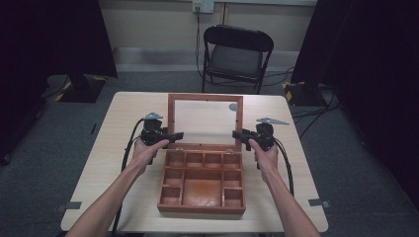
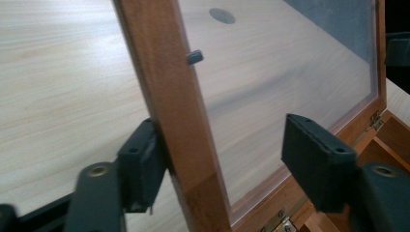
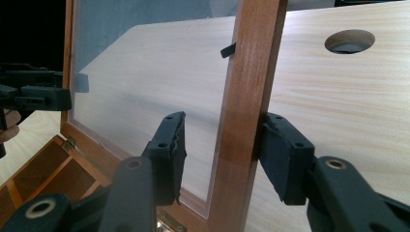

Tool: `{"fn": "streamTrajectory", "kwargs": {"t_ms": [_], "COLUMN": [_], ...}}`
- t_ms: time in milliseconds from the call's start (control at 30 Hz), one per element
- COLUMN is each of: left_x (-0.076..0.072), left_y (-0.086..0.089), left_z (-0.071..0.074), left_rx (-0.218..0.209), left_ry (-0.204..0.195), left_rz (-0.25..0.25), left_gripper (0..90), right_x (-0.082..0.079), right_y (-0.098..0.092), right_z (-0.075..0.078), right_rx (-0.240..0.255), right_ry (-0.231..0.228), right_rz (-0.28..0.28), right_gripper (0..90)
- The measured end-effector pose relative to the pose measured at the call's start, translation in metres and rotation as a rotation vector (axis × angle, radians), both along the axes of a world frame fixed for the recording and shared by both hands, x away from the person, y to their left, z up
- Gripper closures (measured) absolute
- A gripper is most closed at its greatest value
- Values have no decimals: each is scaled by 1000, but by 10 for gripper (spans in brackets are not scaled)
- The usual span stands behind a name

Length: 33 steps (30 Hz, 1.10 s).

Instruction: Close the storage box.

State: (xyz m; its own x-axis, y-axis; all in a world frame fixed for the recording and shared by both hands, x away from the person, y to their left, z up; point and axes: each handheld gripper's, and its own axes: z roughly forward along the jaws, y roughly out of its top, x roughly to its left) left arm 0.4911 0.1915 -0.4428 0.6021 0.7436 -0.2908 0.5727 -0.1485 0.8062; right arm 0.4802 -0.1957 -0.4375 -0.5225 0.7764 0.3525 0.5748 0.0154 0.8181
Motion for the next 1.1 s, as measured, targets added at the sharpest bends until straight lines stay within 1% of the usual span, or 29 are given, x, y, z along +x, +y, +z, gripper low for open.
{"fn": "streamTrajectory", "kwargs": {"t_ms": [200,267,300,367,400,433,500,533,567,600,700,733,833,900,967,1033,1100], "left_x": [-3,-5,-5,-7,-7,-7,-9,-9,-11,-12,-15,-15,-22,-23,-26,-27,-29], "left_y": [2,2,2,2,2,3,4,4,5,4,5,5,6,6,7,8,9], "left_z": [5,7,7,10,10,12,15,15,17,17,21,21,25,26,28,28,29], "left_rx": [-5,-4,-1,-16,-16,-15,-29,-29,-17,-26,-24,-24,-27,-30,-22,-28,-26], "left_ry": [-9,-7,-12,-16,-16,-25,-28,-28,-29,-33,-46,-46,-65,-67,-73,-78,-83], "left_rz": [-5,-4,-11,-8,-8,-12,-11,-11,-15,-15,-26,-26,-31,-29,-35,-36,-41], "left_gripper": [387,387,387,386,386,386,387,387,387,389,391,392,400,411,425,440,443], "right_x": [0,-1,-1,-1,-1,-2,-2,-2,-3,-4,-8,-8,-11,-13,-15,-16,-16], "right_y": [0,-1,-1,-1,-1,-1,-1,-1,-1,-1,-1,-1,-1,-1,0,0,0], "right_z": [1,2,2,3,3,4,5,5,5,6,9,9,12,14,15,15,16], "right_rx": [4,13,20,25,25,27,27,27,25,20,4,4,3,-1,-2,4,3], "right_ry": [-8,-5,-5,-9,-9,-7,-15,-15,-18,-23,-31,-31,-38,-46,-45,-49,-50], "right_rz": [7,8,7,12,12,10,14,14,17,18,25,25,28,33,34,37,35], "right_gripper": [529,529,529,530,530,537,537,537,539,539,542,542,546,546,549,552,554]}}
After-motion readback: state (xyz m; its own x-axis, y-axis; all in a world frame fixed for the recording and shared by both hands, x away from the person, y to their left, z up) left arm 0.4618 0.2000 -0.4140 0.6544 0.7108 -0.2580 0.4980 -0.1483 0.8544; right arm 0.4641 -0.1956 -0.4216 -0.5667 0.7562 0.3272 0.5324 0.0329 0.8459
